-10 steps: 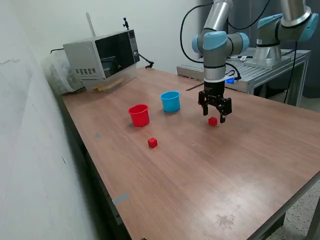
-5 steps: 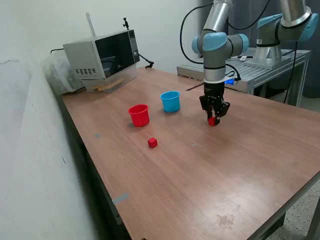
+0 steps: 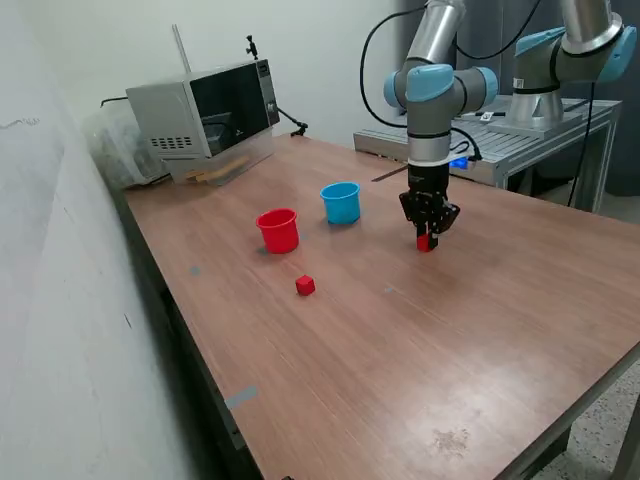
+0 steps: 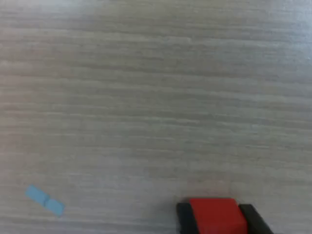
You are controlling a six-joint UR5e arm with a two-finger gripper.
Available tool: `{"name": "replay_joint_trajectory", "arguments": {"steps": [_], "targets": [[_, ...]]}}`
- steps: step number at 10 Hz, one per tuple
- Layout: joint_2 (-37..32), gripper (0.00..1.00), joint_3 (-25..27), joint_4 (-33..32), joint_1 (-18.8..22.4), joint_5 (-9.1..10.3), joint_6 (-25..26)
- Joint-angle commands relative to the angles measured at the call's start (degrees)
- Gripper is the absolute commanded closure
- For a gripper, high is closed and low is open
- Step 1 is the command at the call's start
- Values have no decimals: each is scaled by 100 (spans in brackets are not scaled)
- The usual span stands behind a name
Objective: Place red objects in the red bin, and blue objects in the blue bin.
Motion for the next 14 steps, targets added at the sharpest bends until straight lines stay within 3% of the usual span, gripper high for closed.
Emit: {"name": "replay_joint_trajectory", "arguments": {"steps": [1, 3, 5, 10, 14], "targets": [[-351, 100, -15, 73, 3, -12, -238], [-992, 100, -102, 580, -15, -20, -448], [-1267, 100, -539, 871, -76, -38, -589], [-838, 100, -1867, 1013, -497, -47, -669], [-82, 100, -2650, 1031, -1156, -117, -713]]}}
